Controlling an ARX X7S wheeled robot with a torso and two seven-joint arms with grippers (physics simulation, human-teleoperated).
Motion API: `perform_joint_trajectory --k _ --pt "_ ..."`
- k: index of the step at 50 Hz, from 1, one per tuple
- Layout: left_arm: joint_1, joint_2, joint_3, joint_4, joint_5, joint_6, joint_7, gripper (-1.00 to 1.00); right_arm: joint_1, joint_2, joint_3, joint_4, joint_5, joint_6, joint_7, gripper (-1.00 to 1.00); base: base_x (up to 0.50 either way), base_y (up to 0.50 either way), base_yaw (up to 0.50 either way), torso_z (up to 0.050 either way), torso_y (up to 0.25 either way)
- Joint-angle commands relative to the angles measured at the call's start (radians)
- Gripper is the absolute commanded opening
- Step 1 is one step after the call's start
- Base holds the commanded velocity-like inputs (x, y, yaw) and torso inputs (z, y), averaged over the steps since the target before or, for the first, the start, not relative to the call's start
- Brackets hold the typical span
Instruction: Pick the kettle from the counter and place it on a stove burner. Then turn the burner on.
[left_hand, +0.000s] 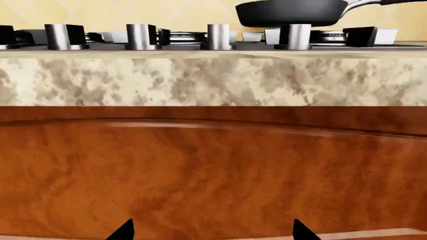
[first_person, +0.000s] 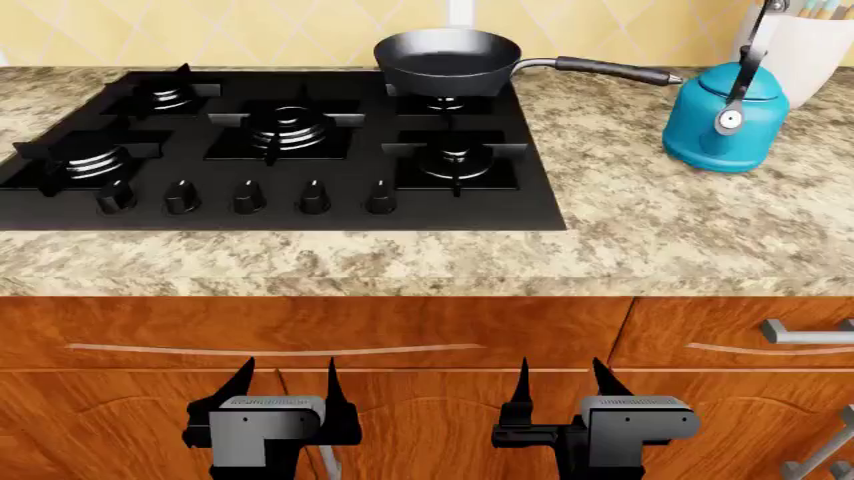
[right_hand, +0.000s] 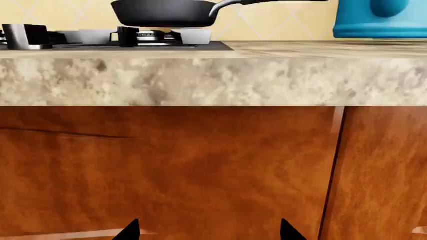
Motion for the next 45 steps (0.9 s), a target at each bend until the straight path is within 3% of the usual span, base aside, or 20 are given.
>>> perform_joint_trajectory --k 1,13,45 --pt "0.000 -0.015 0.021 0.004 -0.011 -0.006 -0.021 1.00 0.005 0.017 -0.022 0.005 0.001 0.009 0.027 1.00 0.00 0.00 0.00 0.000 0.000" --pt "0.000 -0.050 0.066 0.010 -0.040 -0.013 -0.057 1.00 0.011 0.048 -0.053 0.009 0.033 0.022 0.069 1.00 0.00 -0.02 0.00 0.000 0.000" --pt "-0.012 -0.087 0.107 -0.005 -0.074 -0.008 -0.123 1.00 0.014 0.086 -0.096 0.018 0.086 0.004 0.118 1.00 0.00 -0.43 0.00 0.000 0.000"
